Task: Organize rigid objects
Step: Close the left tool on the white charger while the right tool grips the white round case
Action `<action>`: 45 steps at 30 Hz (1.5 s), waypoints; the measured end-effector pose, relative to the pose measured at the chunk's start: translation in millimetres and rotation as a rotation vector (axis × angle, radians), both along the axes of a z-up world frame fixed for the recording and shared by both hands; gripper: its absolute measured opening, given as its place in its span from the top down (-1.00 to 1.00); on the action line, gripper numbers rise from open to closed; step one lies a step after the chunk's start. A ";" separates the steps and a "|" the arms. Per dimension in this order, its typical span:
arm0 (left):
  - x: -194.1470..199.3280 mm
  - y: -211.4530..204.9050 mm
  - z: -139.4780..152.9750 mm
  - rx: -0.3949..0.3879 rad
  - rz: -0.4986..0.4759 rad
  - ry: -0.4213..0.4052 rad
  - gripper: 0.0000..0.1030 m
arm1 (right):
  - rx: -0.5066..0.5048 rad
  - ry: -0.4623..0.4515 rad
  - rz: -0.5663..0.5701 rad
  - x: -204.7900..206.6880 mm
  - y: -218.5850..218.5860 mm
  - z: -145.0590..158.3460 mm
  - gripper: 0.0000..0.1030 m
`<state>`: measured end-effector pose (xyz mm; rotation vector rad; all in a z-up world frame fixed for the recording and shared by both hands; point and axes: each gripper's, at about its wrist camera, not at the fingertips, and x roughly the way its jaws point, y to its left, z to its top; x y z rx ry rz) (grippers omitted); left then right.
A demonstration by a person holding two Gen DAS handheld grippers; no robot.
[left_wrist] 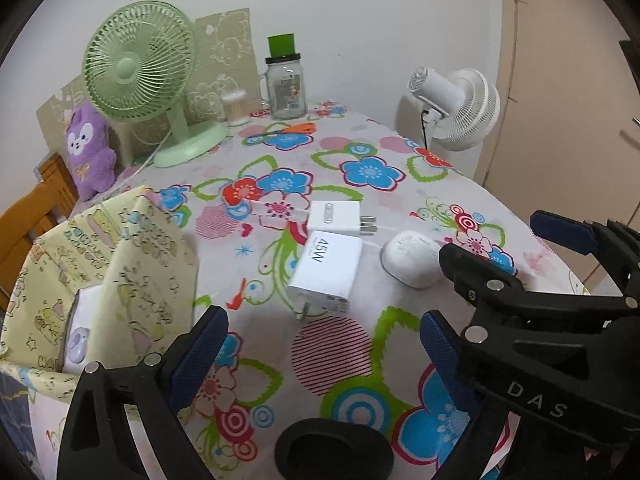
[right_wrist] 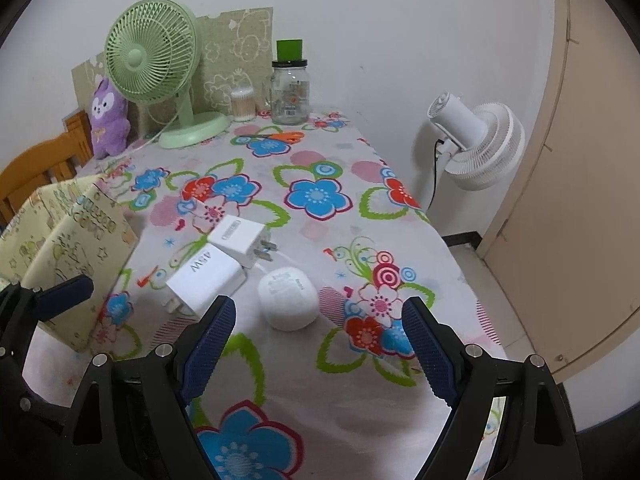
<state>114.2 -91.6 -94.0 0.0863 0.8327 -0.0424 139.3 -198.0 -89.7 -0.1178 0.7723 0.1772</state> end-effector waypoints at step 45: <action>68.6 -1.7 -39.0 -0.005 -0.050 0.130 -0.04 | 0.038 0.086 -0.018 59.4 5.6 -37.7 -0.70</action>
